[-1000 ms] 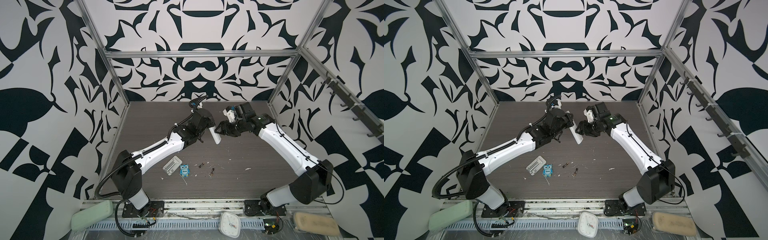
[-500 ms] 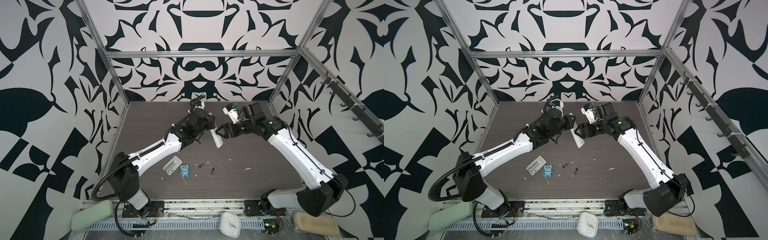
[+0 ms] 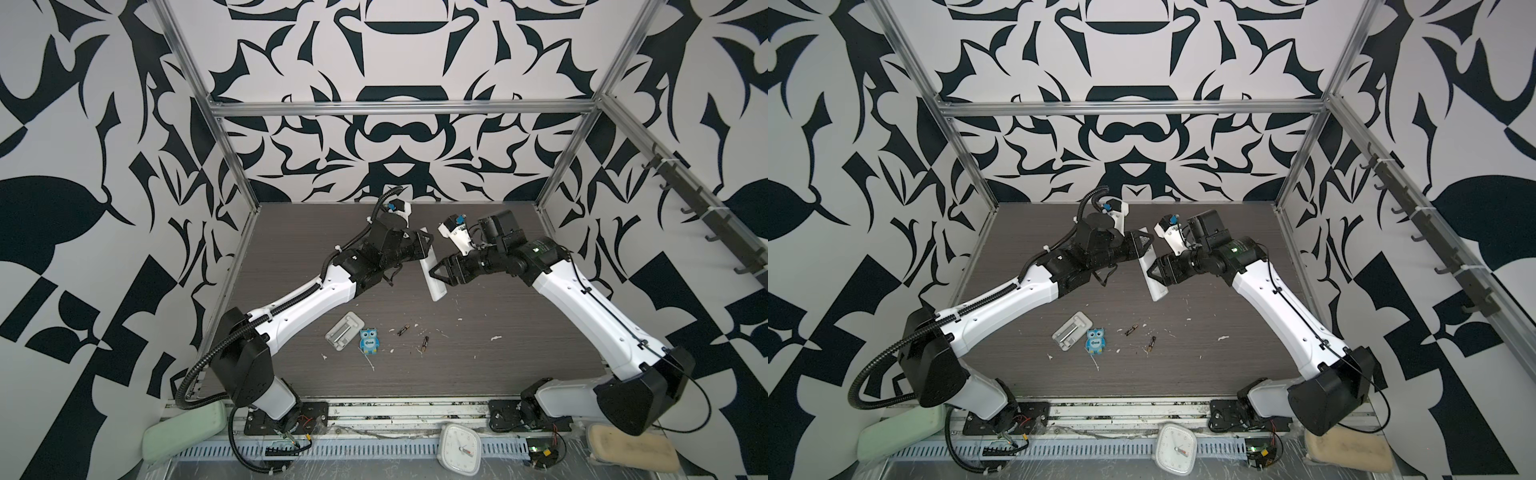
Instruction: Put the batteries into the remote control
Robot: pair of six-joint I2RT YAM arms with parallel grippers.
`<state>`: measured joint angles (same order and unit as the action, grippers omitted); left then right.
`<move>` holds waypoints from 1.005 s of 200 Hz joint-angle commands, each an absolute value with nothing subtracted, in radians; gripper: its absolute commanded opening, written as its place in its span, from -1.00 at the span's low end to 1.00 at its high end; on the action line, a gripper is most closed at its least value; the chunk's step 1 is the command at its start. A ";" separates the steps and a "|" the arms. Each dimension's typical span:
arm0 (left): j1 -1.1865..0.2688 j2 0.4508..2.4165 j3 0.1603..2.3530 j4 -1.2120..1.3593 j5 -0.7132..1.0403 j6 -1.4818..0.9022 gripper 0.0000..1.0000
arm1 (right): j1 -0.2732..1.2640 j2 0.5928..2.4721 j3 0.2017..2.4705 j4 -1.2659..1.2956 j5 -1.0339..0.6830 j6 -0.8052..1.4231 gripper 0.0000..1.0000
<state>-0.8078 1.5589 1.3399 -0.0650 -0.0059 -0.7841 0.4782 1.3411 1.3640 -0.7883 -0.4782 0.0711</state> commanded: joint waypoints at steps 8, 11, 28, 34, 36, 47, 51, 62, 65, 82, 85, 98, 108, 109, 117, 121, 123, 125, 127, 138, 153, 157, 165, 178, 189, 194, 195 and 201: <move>-0.805 1.537 1.364 -0.070 0.018 -0.779 -0.97 | 0.497 1.337 1.364 -0.770 -0.485 0.062 0.31; -0.805 1.536 1.364 -0.071 0.016 -0.779 -0.97 | 0.498 1.339 1.363 -0.769 -0.483 0.062 0.31; -0.805 1.538 1.368 -0.074 0.018 -0.778 -0.98 | 0.502 1.344 1.359 -0.771 -0.471 0.060 0.29; -0.803 1.538 1.370 -0.076 0.018 -0.778 -0.98 | 0.503 1.344 1.360 -0.771 -0.467 0.060 0.28; -0.804 1.538 1.370 -0.076 0.018 -0.778 -0.98 | 0.504 1.344 1.360 -0.771 -0.467 0.060 0.27; -0.804 1.537 1.373 -0.081 0.017 -0.776 -0.99 | 0.507 1.348 1.361 -0.772 -0.461 0.060 0.23; -0.804 1.538 1.373 -0.081 0.018 -0.776 -0.99 | 0.508 1.349 1.359 -0.771 -0.459 0.060 0.22; -0.802 1.536 1.371 -0.082 0.018 -0.776 -0.99 | 0.514 1.351 1.361 -0.772 -0.452 0.060 0.17; -0.803 1.537 1.373 -0.083 0.017 -0.776 -0.99 | 0.516 1.352 1.361 -0.772 -0.449 0.060 0.16; -0.803 1.537 1.373 -0.085 0.020 -0.777 -1.00 | 0.524 1.354 1.362 -0.772 -0.440 0.062 0.10; -0.803 1.538 1.373 -0.086 0.020 -0.778 -1.00 | 0.525 1.353 1.362 -0.772 -0.438 0.062 0.08; -0.803 1.536 1.371 -0.086 0.020 -0.779 -1.00 | 0.533 1.354 1.362 -0.771 -0.431 0.063 0.01; -0.803 1.536 1.371 -0.085 0.021 -0.779 -1.00 | 0.538 1.355 1.361 -0.772 -0.426 0.063 -0.04; -0.804 1.536 1.371 -0.085 0.021 -0.780 -1.00 | 0.538 1.355 1.361 -0.772 -0.425 0.063 -0.04; -0.803 1.538 1.371 -0.083 0.020 -0.782 -1.00 | 0.541 1.359 1.361 -0.773 -0.421 0.064 -0.08; -0.803 1.538 1.371 -0.082 0.021 -0.781 -1.00 | 0.541 1.359 1.361 -0.772 -0.420 0.064 -0.10; -0.804 1.537 1.371 -0.082 0.021 -0.781 -1.00 | 0.542 1.359 1.361 -0.773 -0.419 0.064 -0.11; -0.803 1.537 1.372 -0.081 0.022 -0.781 -1.00 | 0.543 1.360 1.361 -0.772 -0.420 0.065 -0.12; -0.804 1.537 1.371 -0.081 0.023 -0.781 -1.00 | 0.542 1.360 1.361 -0.772 -0.419 0.064 -0.13; -0.804 1.538 1.373 -0.081 0.022 -0.780 -1.00 | 0.545 1.361 1.361 -0.772 -0.418 0.064 -0.21; -0.804 1.537 1.373 -0.083 0.022 -0.781 -1.00 | 0.547 1.360 1.362 -0.772 -0.413 0.064 -0.29; -0.803 1.537 1.373 -0.084 0.021 -0.781 -1.00 | 0.548 1.358 1.362 -0.773 -0.412 0.065 -0.31; -0.803 1.537 1.370 -0.083 0.021 -0.781 -1.00 | 0.548 1.359 1.361 -0.773 -0.410 0.064 -0.34; -0.803 1.536 1.368 -0.083 0.020 -0.782 -1.00 | 0.551 1.359 1.361 -0.773 -0.408 0.066 -0.39; -0.802 1.536 1.369 -0.084 0.020 -0.781 -1.00 | 0.552 1.361 1.359 -0.774 -0.406 0.065 -0.41; -0.803 1.537 1.368 -0.081 0.021 -0.781 -1.00 | 0.553 1.360 1.359 -0.775 -0.406 0.064 -0.43; -0.803 1.537 1.369 -0.081 0.022 -0.781 -1.00 | 0.554 1.360 1.359 -0.776 -0.406 0.064 -0.43; -0.803 1.538 1.371 -0.081 0.022 -0.781 -1.00 | 0.553 1.362 1.359 -0.776 -0.405 0.064 -0.44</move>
<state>-0.8043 1.5589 1.3403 -0.1047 0.0090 -0.7788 0.5396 1.3590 1.3544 -0.7864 -0.4053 0.0677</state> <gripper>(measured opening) 0.213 0.291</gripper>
